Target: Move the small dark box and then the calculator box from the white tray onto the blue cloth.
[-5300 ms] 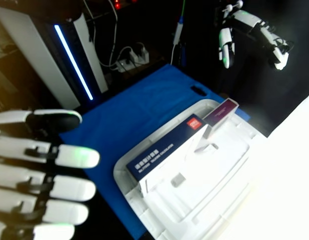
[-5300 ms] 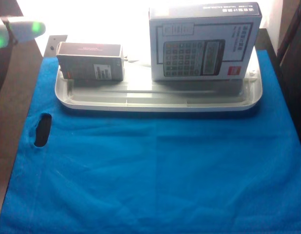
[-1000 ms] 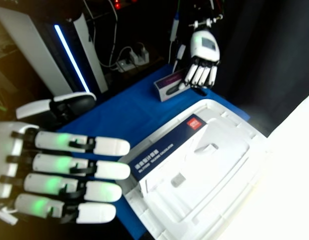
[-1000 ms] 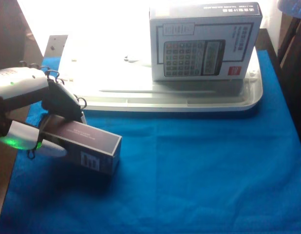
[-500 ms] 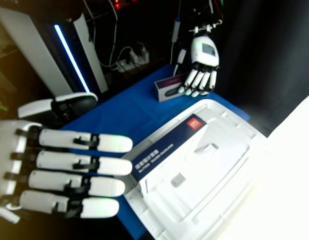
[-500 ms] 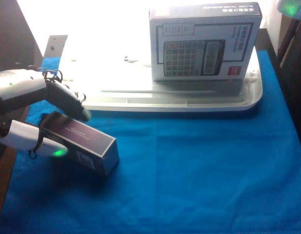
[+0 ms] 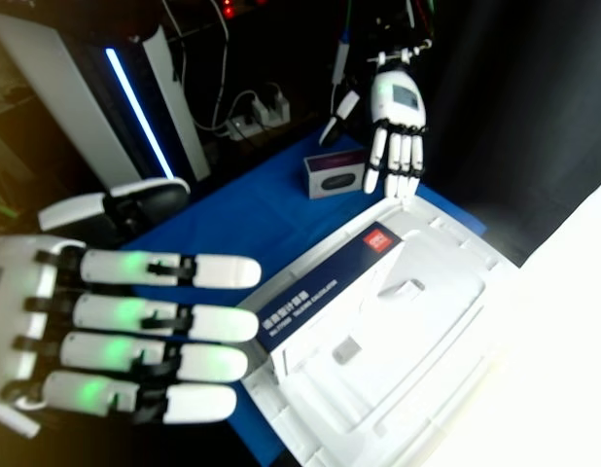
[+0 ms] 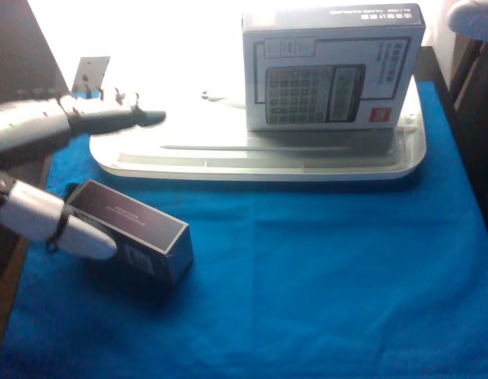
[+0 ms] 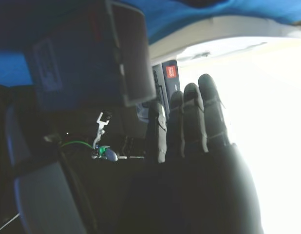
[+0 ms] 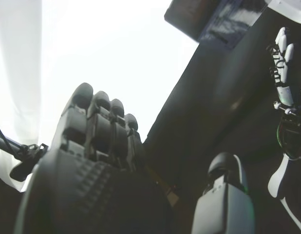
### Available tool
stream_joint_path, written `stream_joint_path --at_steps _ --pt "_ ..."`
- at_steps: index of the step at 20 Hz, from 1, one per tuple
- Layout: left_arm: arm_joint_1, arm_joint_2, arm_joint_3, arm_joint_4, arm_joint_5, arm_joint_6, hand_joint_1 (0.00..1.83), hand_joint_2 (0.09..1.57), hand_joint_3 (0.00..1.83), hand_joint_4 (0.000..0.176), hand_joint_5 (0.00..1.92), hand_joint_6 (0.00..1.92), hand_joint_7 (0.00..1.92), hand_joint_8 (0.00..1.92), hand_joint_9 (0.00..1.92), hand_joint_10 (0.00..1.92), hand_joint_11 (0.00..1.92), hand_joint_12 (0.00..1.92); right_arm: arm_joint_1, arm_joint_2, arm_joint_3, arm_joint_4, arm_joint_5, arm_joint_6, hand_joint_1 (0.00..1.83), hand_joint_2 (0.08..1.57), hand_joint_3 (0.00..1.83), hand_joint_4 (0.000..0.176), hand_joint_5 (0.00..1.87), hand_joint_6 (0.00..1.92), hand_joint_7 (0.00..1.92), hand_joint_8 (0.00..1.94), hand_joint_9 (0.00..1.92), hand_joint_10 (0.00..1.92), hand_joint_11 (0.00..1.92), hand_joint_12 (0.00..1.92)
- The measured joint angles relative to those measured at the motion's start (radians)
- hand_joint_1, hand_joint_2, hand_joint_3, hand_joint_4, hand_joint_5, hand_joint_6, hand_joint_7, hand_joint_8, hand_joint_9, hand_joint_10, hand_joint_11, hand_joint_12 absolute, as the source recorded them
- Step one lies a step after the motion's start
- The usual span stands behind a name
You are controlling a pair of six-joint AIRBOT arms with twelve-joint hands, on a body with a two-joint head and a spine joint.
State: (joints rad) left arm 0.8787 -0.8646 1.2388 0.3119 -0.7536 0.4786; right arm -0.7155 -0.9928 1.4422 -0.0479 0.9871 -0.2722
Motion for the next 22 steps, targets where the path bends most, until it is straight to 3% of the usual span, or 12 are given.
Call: stream_joint_path --at_steps 2,4,7,10,11,13,15,17,18,20,21,22 --pt "0.000 0.024 0.001 -0.085 -0.036 0.044 0.80 0.70 0.00 0.116 0.05 0.00 0.05 0.00 0.07 0.00 0.00 0.31 0.002 -0.060 0.063 -0.003 -0.057 0.064 0.56 0.72 0.00 0.071 0.06 0.00 0.22 0.01 0.15 0.00 0.00 0.53" --pt "0.000 0.030 0.005 -0.127 -0.063 0.079 0.80 0.70 0.00 0.168 0.06 0.00 0.04 0.00 0.03 0.00 0.00 0.21 0.032 -0.093 0.089 -0.049 -0.114 0.089 0.59 0.72 0.00 0.082 0.04 0.00 0.21 0.00 0.19 0.01 0.00 0.84" --pt "0.000 0.036 0.005 -0.208 -0.123 0.114 0.76 0.73 0.01 0.176 0.03 0.00 0.00 0.00 0.00 0.00 0.00 0.00 0.096 -0.136 0.133 -0.063 -0.148 0.097 0.63 0.73 0.00 0.090 0.05 0.00 0.24 0.01 0.29 0.02 0.00 1.13" --pt "0.000 0.047 0.005 -0.237 -0.162 0.122 0.71 0.72 0.00 0.158 0.00 0.00 0.00 0.00 0.00 0.00 0.01 0.00 0.088 -0.138 0.148 -0.057 -0.209 0.107 0.66 0.68 0.00 0.108 0.06 0.00 0.17 0.00 0.22 0.01 0.00 1.00" --pt "0.001 0.046 0.004 -0.229 -0.169 0.123 0.65 0.72 0.00 0.125 0.00 0.00 0.03 0.01 0.02 0.01 0.06 0.03 0.088 -0.138 0.154 -0.042 -0.224 0.108 0.67 0.73 0.00 0.091 0.06 0.00 0.17 0.00 0.24 0.01 0.06 1.02" --pt "0.005 0.045 -0.005 -0.221 -0.171 0.123 0.65 0.74 0.00 0.128 0.00 0.00 0.08 0.00 0.02 0.00 0.05 0.05 0.088 -0.136 0.154 -0.018 -0.230 0.108 0.66 0.74 0.00 0.079 0.09 0.00 0.16 0.00 0.23 0.00 0.01 1.07" --pt "0.017 0.043 -0.008 -0.220 -0.179 0.123 0.66 0.71 0.00 0.163 0.02 0.01 0.10 0.01 0.06 0.01 0.03 0.05 0.088 -0.137 0.154 -0.017 -0.243 0.108 0.67 0.74 0.00 0.060 0.05 0.00 0.14 0.00 0.22 0.00 0.00 1.04" --pt "0.027 0.044 -0.009 -0.230 -0.184 0.123 0.65 0.72 0.00 0.138 0.00 0.00 0.11 0.01 0.06 0.01 0.05 0.07 0.078 -0.146 0.154 0.003 -0.249 0.108 0.63 0.72 0.00 0.046 0.07 0.00 0.21 0.02 0.23 0.01 0.00 1.05" --pt "0.038 0.045 -0.014 -0.243 -0.193 0.124 0.65 0.71 0.01 0.143 0.00 0.00 0.10 0.00 0.07 0.01 0.01 0.20 0.075 -0.148 0.154 0.006 -0.250 0.108 0.63 0.71 0.00 0.030 0.07 0.00 0.21 0.01 0.24 0.00 0.00 1.07" --pt "0.054 0.045 -0.015 -0.250 -0.196 0.123 0.66 0.72 0.00 0.141 0.00 0.00 0.12 0.00 0.07 0.00 0.00 0.21 0.051 -0.163 0.154 0.016 -0.255 0.108 0.64 0.69 0.00 0.037 0.07 0.00 0.26 0.00 0.36 0.03 0.07 1.34" --pt "0.061 0.045 -0.015 -0.258 -0.200 0.124 0.67 0.72 0.00 0.139 0.00 0.00 0.12 0.00 0.07 0.00 0.00 0.20 0.040 -0.172 0.154 0.026 -0.259 0.108 0.63 0.68 0.00 0.038 0.07 0.00 0.29 0.01 0.40 0.03 0.11 1.33" --pt "0.061 0.045 -0.017 -0.263 -0.200 0.124 0.68 0.71 0.00 0.139 0.00 0.00 0.11 0.00 0.06 0.00 0.00 0.20 0.038 -0.175 0.156 0.026 -0.261 0.108 0.60 0.68 0.00 0.062 0.10 0.00 0.33 0.01 0.43 0.02 0.13 1.24"
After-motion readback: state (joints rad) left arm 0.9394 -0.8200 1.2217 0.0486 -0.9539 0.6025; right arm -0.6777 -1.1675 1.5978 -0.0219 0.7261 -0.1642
